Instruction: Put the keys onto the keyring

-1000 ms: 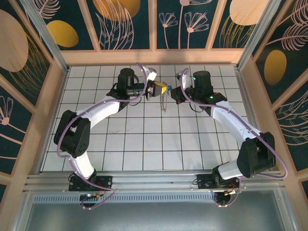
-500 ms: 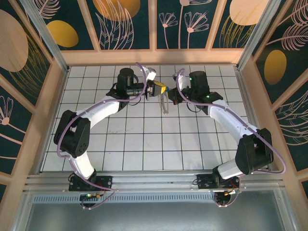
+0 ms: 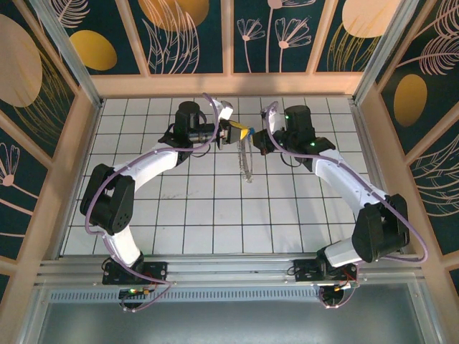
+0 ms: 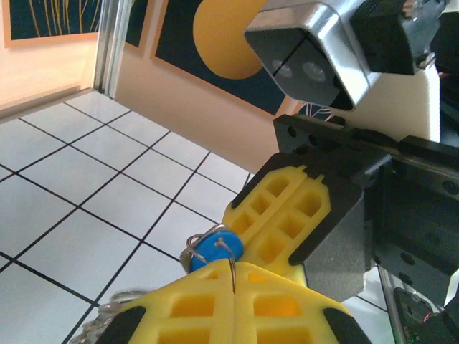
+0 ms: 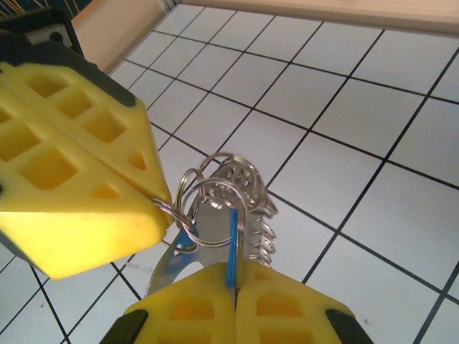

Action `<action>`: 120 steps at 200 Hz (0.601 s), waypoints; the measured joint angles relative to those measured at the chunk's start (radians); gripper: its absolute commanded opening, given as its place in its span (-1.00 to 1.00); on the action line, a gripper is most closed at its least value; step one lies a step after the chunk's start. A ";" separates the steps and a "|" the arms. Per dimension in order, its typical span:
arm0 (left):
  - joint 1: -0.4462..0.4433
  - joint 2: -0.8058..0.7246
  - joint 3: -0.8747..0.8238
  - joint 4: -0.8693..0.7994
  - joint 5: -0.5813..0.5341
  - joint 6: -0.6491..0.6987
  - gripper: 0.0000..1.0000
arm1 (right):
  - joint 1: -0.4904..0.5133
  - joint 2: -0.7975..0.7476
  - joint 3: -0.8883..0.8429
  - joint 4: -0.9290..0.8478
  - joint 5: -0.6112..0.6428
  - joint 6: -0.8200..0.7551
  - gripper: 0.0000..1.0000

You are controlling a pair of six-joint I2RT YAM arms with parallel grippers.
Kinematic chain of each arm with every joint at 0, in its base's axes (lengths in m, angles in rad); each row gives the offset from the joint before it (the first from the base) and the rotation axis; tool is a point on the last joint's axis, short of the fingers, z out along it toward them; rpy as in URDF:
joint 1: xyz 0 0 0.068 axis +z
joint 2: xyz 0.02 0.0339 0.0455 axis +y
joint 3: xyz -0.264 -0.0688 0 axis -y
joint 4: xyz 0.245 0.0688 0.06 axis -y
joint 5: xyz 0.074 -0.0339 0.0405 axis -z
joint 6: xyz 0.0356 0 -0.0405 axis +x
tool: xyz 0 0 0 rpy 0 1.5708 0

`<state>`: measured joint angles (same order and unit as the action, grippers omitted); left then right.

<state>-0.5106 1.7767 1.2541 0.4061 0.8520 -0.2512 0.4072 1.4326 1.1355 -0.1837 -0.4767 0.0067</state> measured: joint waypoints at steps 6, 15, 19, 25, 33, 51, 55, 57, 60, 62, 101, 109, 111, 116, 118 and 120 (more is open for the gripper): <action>-0.001 0.000 0.000 0.000 0.001 0.000 -1.00 | -0.002 -0.006 -0.003 0.000 -0.002 0.000 -1.00; -0.002 0.000 0.000 0.000 0.003 0.000 -1.00 | -0.003 -0.011 -0.005 0.000 -0.003 0.000 -1.00; -0.002 0.000 0.000 0.000 0.003 0.000 -1.00 | -0.003 -0.011 -0.005 0.000 -0.003 0.001 -1.00; -0.003 0.000 0.000 0.000 0.003 0.000 -1.00 | -0.003 -0.011 -0.005 0.000 -0.003 0.002 -1.00; -0.003 0.000 0.000 0.000 0.003 0.000 -1.00 | -0.003 -0.011 -0.005 0.000 -0.006 0.002 -1.00; -0.003 0.000 0.000 0.000 0.004 0.000 -1.00 | -0.002 -0.011 -0.005 0.000 -0.013 0.002 -1.00; -0.003 0.000 0.000 0.000 0.005 0.000 -1.00 | -0.002 -0.011 -0.005 0.000 -0.014 0.002 -1.00; -0.003 0.000 0.000 0.000 0.006 0.000 -1.00 | -0.002 -0.011 -0.005 0.000 -0.014 0.002 -1.00; -0.003 0.000 0.000 0.000 0.006 0.000 -1.00 | -0.002 -0.011 -0.005 0.000 -0.014 0.002 -1.00; -0.003 0.000 0.000 0.000 0.007 0.000 -1.00 | -0.002 -0.011 -0.005 0.000 -0.014 0.002 -1.00; -0.002 0.000 0.000 0.000 0.010 0.000 -1.00 | 0.018 0.003 -0.005 0.000 -0.013 0.002 -1.00; -0.002 0.000 0.000 0.000 0.010 0.000 -1.00 | 0.023 0.010 -0.005 0.000 -0.013 0.002 -1.00; -0.002 0.000 0.000 0.000 0.009 0.000 -1.00 | 0.024 0.012 -0.005 0.000 -0.013 0.002 -1.00; -0.002 0.000 0.000 0.000 0.007 0.000 -1.00 | 0.026 0.016 -0.005 -0.001 -0.013 0.002 -1.00; -0.002 0.000 0.000 0.000 0.006 0.000 -1.00 | 0.027 0.017 -0.005 -0.002 -0.013 0.002 -1.00; -0.002 0.000 0.000 0.000 0.006 0.000 -1.00 | 0.027 0.018 -0.005 -0.002 -0.012 0.002 -1.00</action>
<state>-0.5121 1.7767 1.2537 0.4057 0.8581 -0.2512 0.4343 1.4509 1.1309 -0.1856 -0.4889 0.0090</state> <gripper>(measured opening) 0.055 0.052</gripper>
